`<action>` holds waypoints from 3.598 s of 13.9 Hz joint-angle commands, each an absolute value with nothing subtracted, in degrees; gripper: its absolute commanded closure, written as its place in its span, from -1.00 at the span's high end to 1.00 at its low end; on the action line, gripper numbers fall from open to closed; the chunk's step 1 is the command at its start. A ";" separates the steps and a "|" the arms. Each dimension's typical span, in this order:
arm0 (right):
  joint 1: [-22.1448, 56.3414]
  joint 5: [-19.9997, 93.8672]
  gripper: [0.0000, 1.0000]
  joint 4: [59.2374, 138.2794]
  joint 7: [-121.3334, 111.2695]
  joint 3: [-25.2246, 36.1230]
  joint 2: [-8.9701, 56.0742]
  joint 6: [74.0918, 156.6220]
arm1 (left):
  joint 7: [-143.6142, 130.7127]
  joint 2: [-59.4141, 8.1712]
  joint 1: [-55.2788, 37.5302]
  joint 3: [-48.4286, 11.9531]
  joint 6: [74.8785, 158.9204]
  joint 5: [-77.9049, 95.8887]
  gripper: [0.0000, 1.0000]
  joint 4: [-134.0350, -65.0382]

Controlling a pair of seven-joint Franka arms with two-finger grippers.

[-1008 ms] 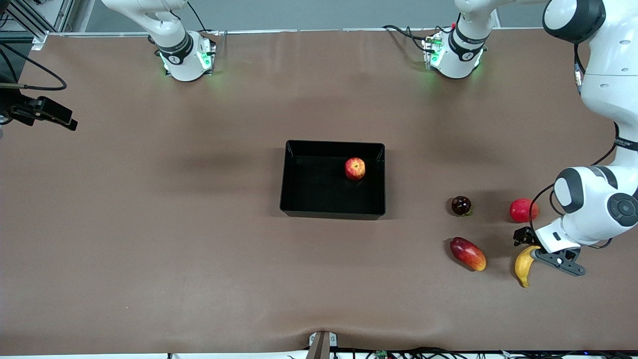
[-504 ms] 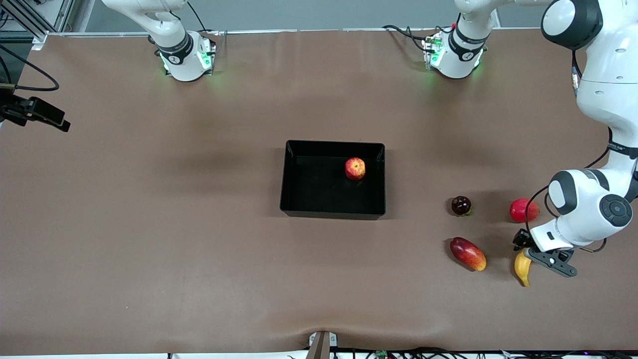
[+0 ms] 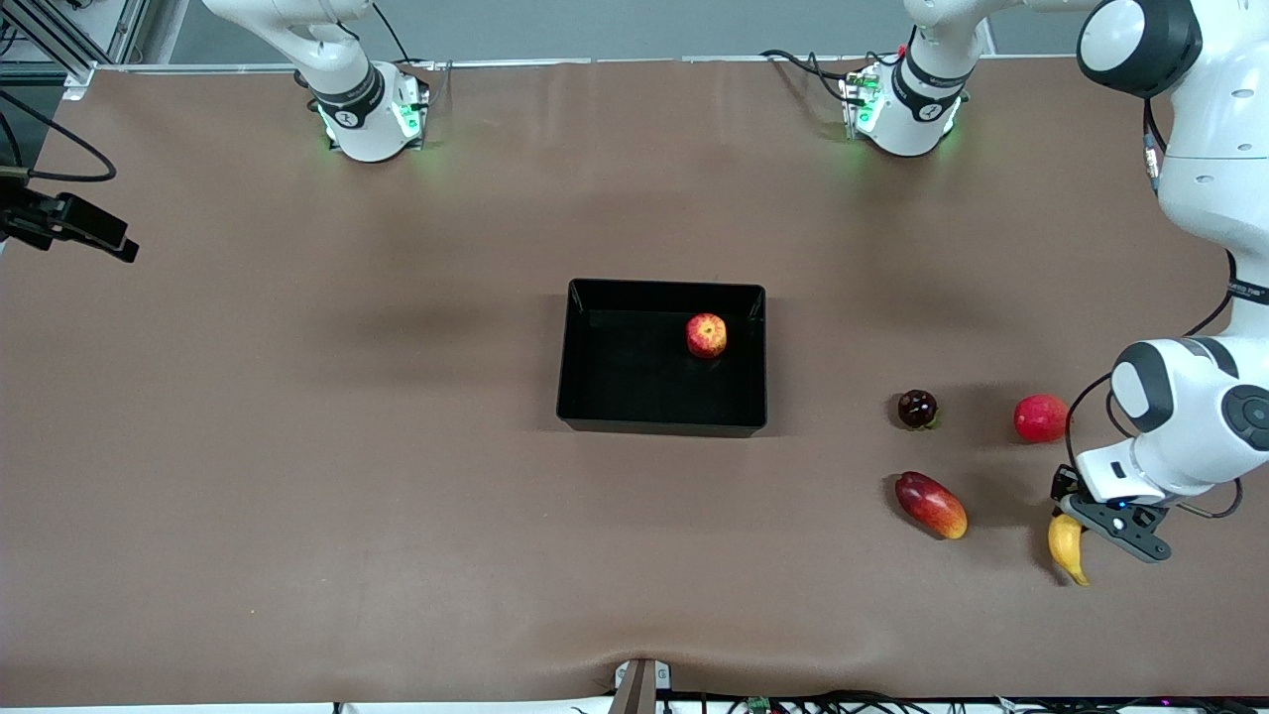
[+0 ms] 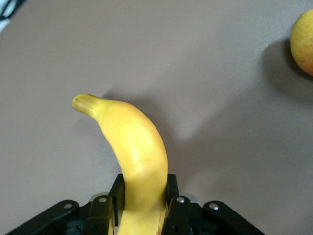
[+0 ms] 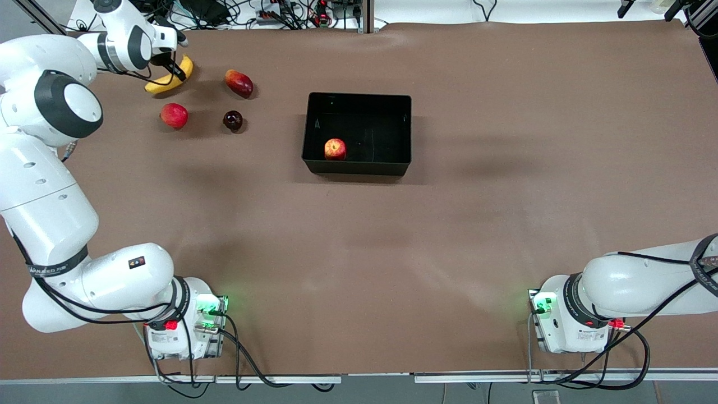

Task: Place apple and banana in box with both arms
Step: 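Lift the banana off the table with the left gripper, then carry the banana over the box with the left gripper, then lower the banana into the box and open the left gripper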

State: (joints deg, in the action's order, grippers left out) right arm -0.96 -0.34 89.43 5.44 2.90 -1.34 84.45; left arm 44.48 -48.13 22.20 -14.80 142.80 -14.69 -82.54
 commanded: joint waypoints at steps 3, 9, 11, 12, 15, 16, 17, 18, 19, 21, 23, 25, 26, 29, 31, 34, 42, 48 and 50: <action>-2.29 -1.32 1.00 89.12 6.42 1.93 -1.58 83.85 | 44.83 -40.80 21.71 -16.43 139.59 -15.56 -1.00 -83.14; -2.29 -1.23 1.00 89.12 6.50 1.93 -1.58 83.85 | 24.57 -33.93 21.27 -25.21 122.55 -15.38 -1.00 -83.58; -2.29 -1.23 1.00 89.21 6.50 1.93 -1.58 83.85 | 15.25 -32.61 21.01 -29.33 118.23 -15.38 -1.00 -84.72; -2.37 -1.23 1.00 89.21 6.50 1.93 -1.58 83.85 | 9.81 -32.09 20.92 -31.18 117.78 -15.55 -1.00 -85.60; -3.08 -1.05 1.00 89.30 6.50 1.93 -1.41 83.85 | -6.11 -29.45 19.87 -36.73 117.42 -16.26 -1.00 -89.81; -3.16 -1.05 1.00 89.30 6.50 1.93 -1.41 83.85 | -10.07 -28.23 18.82 -37.78 117.16 -16.26 -1.00 -91.48; -3.16 -0.97 1.00 89.30 6.50 1.93 -1.41 83.85 | -14.81 -27.17 17.24 -38.31 117.16 -16.26 -1.00 -92.97; -3.16 -0.97 1.00 89.30 6.50 1.93 -1.41 83.85 | -21.03 -26.72 14.62 -38.32 117.16 -16.26 -1.00 -93.77; -3.16 -0.97 1.00 89.30 6.50 1.93 -1.41 83.85 | -27.01 -26.89 11.46 -38.32 117.16 -16.26 -1.00 -93.78; -3.25 -0.97 1.00 89.38 6.50 1.93 -1.41 83.85 | -36.17 -27.68 4.34 -38.15 117.33 -16.26 -1.00 -93.25; -3.16 -0.97 1.00 89.38 6.50 1.93 -1.41 83.76 | -43.12 -29.69 -0.94 -37.97 117.95 -17.92 -1.00 -91.25; -3.25 -0.97 1.00 89.38 6.50 1.93 -1.32 83.85 | -49.63 -32.59 -5.78 -37.88 117.95 -18.37 -1.00 -89.39; -3.25 -0.97 1.00 89.38 6.50 1.93 -1.32 83.85 | -50.88 -34.09 -8.67 -37.53 118.21 -18.80 -1.00 -87.91; -3.60 -0.88 1.00 89.38 6.50 1.93 -1.32 83.85 | -51.94 -38.48 -13.70 -36.21 120.31 -19.60 -1.00 -84.21; -3.69 -0.88 1.00 89.38 6.50 1.93 -1.32 83.85 | -52.12 -40.68 -16.68 -34.29 123.47 -19.77 -1.00 -82.54; -3.87 -0.70 1.00 89.38 6.50 1.93 -1.14 83.85 | -53.17 -42.10 -24.40 -27.01 128.04 -19.60 -1.00 -82.00; -4.39 -0.53 1.00 89.38 6.50 1.93 -0.88 83.85 | -52.82 -49.30 -31.54 -20.93 134.65 -20.30 -1.00 -79.54; -4.83 -0.53 1.00 89.38 6.50 1.93 -0.88 83.85 | -53.26 -52.29 -32.70 -19.60 136.48 -20.30 -1.00 -79.54; -4.92 -0.53 1.00 89.47 6.50 1.93 -0.88 83.85 | -53.09 -52.38 -32.43 -19.43 136.67 -20.22 -0.61 -79.54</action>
State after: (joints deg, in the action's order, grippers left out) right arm -3.56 -0.34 89.61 6.06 2.95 -0.91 84.21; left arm -51.97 -50.73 -31.99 -20.10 135.33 -18.85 -81.04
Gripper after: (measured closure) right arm 0.000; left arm 0.634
